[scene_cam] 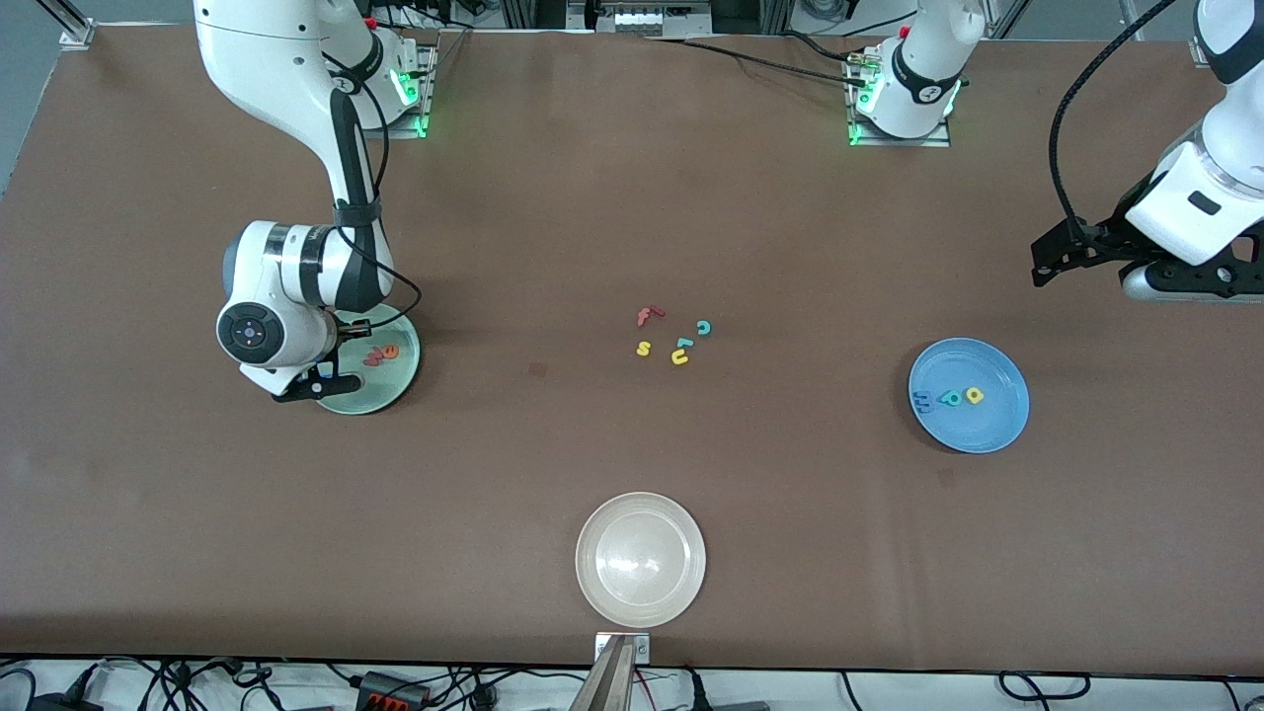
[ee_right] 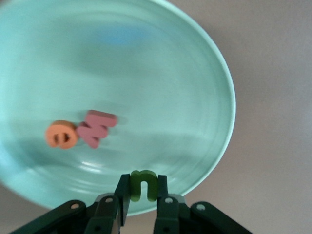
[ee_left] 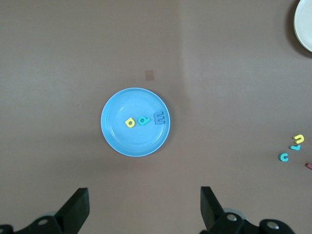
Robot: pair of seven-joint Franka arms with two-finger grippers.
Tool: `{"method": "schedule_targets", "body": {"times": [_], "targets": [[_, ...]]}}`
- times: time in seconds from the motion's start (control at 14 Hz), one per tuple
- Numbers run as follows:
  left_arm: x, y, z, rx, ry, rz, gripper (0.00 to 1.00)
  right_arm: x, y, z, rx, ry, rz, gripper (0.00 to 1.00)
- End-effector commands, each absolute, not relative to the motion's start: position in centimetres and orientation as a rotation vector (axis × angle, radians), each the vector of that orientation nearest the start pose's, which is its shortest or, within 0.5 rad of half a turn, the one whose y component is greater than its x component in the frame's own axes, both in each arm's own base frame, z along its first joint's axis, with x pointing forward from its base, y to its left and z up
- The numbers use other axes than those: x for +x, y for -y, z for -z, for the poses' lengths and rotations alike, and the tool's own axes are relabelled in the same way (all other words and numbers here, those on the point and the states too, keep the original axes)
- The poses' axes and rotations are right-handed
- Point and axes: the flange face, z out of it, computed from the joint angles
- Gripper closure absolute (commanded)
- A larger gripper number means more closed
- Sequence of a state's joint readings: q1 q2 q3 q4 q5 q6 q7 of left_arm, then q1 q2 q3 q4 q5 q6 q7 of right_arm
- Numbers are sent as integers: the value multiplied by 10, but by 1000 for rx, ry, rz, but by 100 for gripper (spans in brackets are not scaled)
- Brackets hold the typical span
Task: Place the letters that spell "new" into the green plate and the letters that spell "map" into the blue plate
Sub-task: 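Carry the green n to the green plate while the left gripper withdraws, then release the green n on the green plate and withdraw the right gripper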
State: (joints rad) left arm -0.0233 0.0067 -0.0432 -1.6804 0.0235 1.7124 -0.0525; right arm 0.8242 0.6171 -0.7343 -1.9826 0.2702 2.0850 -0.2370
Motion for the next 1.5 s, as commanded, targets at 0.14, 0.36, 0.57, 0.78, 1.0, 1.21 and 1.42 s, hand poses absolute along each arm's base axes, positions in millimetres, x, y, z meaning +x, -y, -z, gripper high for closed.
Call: {"method": "schedule_targets", "body": {"times": [0.14,0.36,0.57,0.78,1.0,1.21,1.42], "targets": [[562,32,-586,-3135,-109,56,0,570,-60,-229,-3240,143,-494,0],[563,31,-587,-3133,-121,65,0,587,-60,-289,-3211,14,-469,0],[561,31,-587,-3133,-124,51,0,612,-54,-360,-3197,-23,-461,0],[561,31,-587,-3133,-124,51,0,626,-40,-412,-3212,-65,-391,0],[561,31,-587,-3133,-124,51,0,635,-43,-431,-3164,-90,-301,0],[561,33,-588,-3131,-131,53,0,634,-50,-437,-3107,-204,-290,0],[561,33,-588,-3131,-131,53,0,631,-44,-458,-3125,-249,-255,0]]}}
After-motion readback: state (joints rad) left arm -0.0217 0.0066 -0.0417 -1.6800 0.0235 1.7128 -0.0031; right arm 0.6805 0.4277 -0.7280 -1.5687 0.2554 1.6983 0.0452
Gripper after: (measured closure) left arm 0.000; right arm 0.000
